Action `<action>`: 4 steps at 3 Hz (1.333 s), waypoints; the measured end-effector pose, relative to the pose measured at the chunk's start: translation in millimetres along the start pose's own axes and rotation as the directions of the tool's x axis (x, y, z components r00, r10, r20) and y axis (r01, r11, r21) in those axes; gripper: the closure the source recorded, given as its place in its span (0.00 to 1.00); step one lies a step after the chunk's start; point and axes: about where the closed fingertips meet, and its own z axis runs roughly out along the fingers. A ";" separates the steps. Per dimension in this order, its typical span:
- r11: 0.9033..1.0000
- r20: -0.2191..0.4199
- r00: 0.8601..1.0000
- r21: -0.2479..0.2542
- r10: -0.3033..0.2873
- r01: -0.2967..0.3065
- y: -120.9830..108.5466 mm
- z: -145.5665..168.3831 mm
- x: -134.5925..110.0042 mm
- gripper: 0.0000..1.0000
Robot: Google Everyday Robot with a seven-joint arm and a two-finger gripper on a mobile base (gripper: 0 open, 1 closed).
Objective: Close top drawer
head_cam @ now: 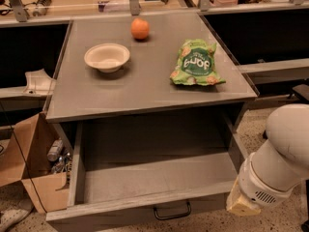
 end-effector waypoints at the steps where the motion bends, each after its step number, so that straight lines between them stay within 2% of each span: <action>1: 0.998 -0.010 0.998 0.012 0.068 -0.068 -22.8 20.7 7.5 1.00; 2: 0.998 -0.014 0.997 0.004 0.070 -0.070 -24.1 27.7 7.9 1.00; 3: 0.999 0.024 0.999 0.021 0.046 -0.046 -34.4 27.4 -5.2 1.00; 4: 1.000 0.057 0.998 0.010 0.001 -0.002 -36.4 27.6 -24.8 1.00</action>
Offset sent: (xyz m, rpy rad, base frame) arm 0.0267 -0.0161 -0.0386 -0.0270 0.0219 -0.0943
